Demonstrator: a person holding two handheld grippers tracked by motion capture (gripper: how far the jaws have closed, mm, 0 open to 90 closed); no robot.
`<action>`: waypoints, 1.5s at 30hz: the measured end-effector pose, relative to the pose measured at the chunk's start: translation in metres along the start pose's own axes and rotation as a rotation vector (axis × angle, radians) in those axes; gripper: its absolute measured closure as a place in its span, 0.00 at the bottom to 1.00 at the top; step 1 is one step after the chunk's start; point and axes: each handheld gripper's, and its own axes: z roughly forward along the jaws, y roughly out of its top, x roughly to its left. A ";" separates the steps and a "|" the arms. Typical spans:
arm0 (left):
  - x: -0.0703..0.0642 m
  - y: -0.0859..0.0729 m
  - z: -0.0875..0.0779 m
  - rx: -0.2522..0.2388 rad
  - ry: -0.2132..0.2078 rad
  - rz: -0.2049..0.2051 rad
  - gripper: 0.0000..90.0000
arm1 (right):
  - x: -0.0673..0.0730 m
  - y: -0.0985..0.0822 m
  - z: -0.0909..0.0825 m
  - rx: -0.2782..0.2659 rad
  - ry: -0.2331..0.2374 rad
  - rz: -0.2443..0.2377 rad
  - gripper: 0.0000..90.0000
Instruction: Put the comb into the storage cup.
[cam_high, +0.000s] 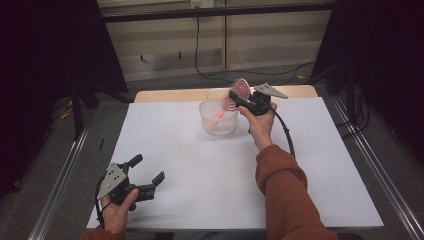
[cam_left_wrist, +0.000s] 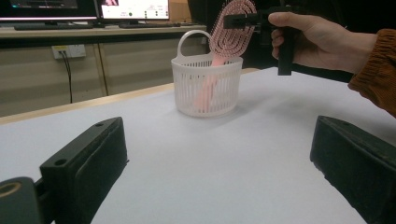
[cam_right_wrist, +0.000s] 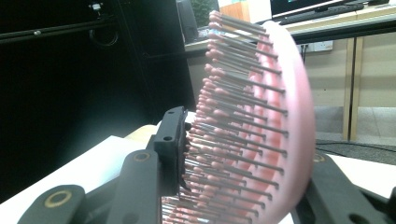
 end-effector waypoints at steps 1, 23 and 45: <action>0.000 0.000 0.000 0.000 0.000 0.000 0.04 | 0.000 0.000 0.000 0.000 -0.001 0.000 0.65; 0.000 0.000 0.000 0.004 -0.001 0.003 0.04 | -0.006 -0.003 0.001 0.043 -0.039 -0.006 0.52; 0.002 0.000 -0.001 0.001 0.006 0.001 0.04 | -0.011 -0.004 -0.002 0.068 -0.064 0.005 0.24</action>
